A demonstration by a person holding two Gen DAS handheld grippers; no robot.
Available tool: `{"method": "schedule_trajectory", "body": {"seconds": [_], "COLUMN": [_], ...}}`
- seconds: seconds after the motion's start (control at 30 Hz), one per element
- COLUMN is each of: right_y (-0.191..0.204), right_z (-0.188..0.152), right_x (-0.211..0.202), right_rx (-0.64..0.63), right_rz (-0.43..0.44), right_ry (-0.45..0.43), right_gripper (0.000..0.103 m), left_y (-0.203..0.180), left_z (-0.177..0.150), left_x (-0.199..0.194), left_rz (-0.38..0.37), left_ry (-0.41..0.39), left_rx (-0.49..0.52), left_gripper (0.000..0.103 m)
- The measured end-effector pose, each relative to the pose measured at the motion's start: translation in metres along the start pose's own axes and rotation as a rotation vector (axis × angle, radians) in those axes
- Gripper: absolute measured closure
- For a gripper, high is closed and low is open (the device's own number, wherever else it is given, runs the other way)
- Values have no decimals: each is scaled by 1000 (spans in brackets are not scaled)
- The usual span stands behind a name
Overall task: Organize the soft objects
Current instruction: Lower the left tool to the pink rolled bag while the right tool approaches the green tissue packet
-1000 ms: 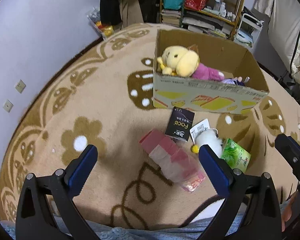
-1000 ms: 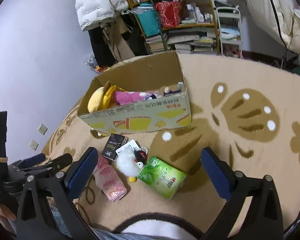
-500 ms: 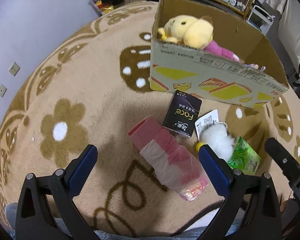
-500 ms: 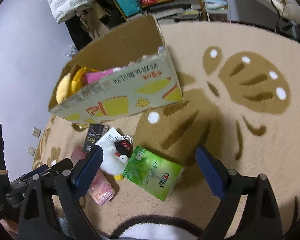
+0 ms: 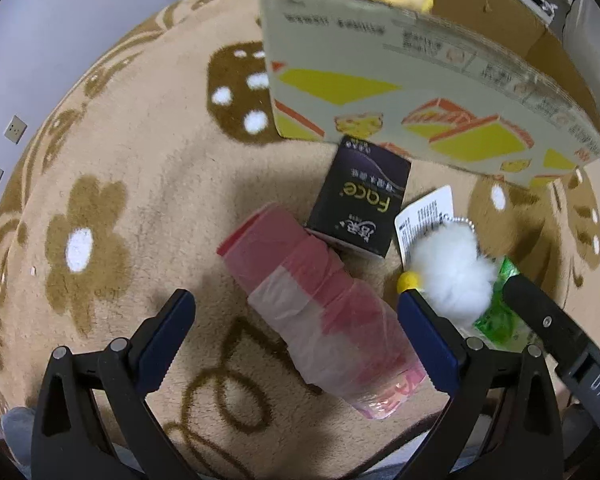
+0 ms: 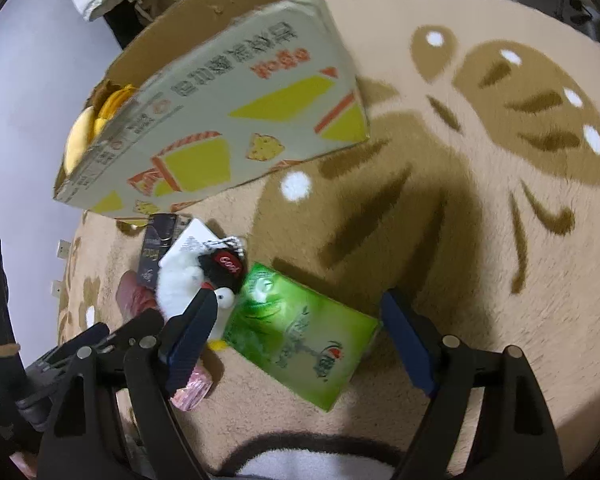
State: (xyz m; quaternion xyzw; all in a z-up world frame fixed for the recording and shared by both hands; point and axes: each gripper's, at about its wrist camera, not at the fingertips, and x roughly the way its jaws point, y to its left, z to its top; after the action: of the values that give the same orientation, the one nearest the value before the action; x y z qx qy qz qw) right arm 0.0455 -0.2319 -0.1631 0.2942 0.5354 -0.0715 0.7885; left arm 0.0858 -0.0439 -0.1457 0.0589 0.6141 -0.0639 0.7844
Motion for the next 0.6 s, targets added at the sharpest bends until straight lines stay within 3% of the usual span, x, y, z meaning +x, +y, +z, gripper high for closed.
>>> {"method": "schedule_trajectory", "body": {"seconds": [0.23,0.6], "right_y": [-6,16], "right_z": [1,0], "right_x": [9,26], "right_rx": [22,-14], "right_rz": [12,-54], "right_ry": [34,51], "right_gripper": [14,13], "left_y": [-5,-9], "left_z": [0,-4], "left_x": [13,27], "left_rz": [-1,28], "left_ry": [33,67], "left_rx": [14,20], "left_gripper": [3,3]}}
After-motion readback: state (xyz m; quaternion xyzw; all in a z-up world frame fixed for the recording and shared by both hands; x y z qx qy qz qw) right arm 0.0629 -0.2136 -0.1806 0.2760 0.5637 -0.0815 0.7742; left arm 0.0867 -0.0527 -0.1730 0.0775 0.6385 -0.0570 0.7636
